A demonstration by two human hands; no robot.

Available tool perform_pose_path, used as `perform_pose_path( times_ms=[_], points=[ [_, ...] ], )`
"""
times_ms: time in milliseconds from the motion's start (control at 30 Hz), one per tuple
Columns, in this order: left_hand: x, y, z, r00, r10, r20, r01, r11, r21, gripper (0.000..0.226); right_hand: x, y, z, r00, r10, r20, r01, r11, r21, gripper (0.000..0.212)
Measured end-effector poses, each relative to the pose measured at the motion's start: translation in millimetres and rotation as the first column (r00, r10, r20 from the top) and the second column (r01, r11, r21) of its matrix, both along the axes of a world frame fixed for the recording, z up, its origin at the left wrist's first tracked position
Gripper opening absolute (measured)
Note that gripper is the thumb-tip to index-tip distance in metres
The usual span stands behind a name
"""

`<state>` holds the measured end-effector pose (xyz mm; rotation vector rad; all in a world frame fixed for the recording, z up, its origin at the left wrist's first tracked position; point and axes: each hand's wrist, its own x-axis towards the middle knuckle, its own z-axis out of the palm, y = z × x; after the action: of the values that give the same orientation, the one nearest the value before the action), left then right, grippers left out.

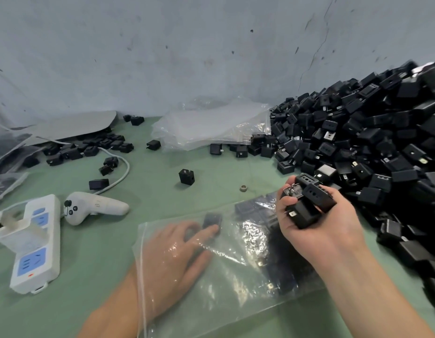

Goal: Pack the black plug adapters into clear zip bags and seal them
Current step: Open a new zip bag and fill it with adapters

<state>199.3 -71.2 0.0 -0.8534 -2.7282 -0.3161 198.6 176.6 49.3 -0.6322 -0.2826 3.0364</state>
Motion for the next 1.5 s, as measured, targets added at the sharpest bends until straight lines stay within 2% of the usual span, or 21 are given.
perform_pose_path(
  times_ms=[167,267,400,633,767,1000,1167,1500],
  points=[
    [1,1,5,0.999,0.038,-0.012,-0.037,0.997,0.069,0.033,0,1,-1,1.0,0.006,-0.006,-0.006,1.0,-0.001,0.029],
    [-1,-2,4,0.999,0.041,0.012,-0.042,0.998,0.041,0.022,0,1,-1,1.0,0.013,0.0,-0.013,1.0,0.0,0.03],
    [-6,-1,-1,0.997,-0.015,0.07,0.015,1.0,0.002,0.036,-2,0,-1,1.0,0.021,-0.003,-0.021,1.0,0.01,0.031],
    [-13,7,-1,0.993,-0.058,0.107,0.052,0.997,0.056,0.038,-3,-3,-2,1.0,0.011,-0.001,-0.011,1.0,0.015,0.03],
    [-17,10,-1,0.993,-0.064,0.102,0.065,0.998,-0.003,0.035,-3,-4,-2,1.0,0.02,0.004,-0.02,1.0,0.015,0.03],
    [-21,14,0,0.984,-0.118,0.134,0.117,0.993,0.01,0.029,-5,-6,-7,0.998,0.042,0.04,-0.042,0.999,0.009,0.027],
    [-22,14,-6,0.975,-0.149,0.167,0.143,0.989,0.05,0.038,-5,-7,-6,0.998,0.047,0.029,-0.047,0.999,0.006,0.029],
    [-22,17,-13,0.982,-0.058,0.18,0.073,0.994,-0.077,0.062,-5,-6,-8,0.998,0.044,0.034,-0.045,0.999,0.004,0.029]
  ],
)
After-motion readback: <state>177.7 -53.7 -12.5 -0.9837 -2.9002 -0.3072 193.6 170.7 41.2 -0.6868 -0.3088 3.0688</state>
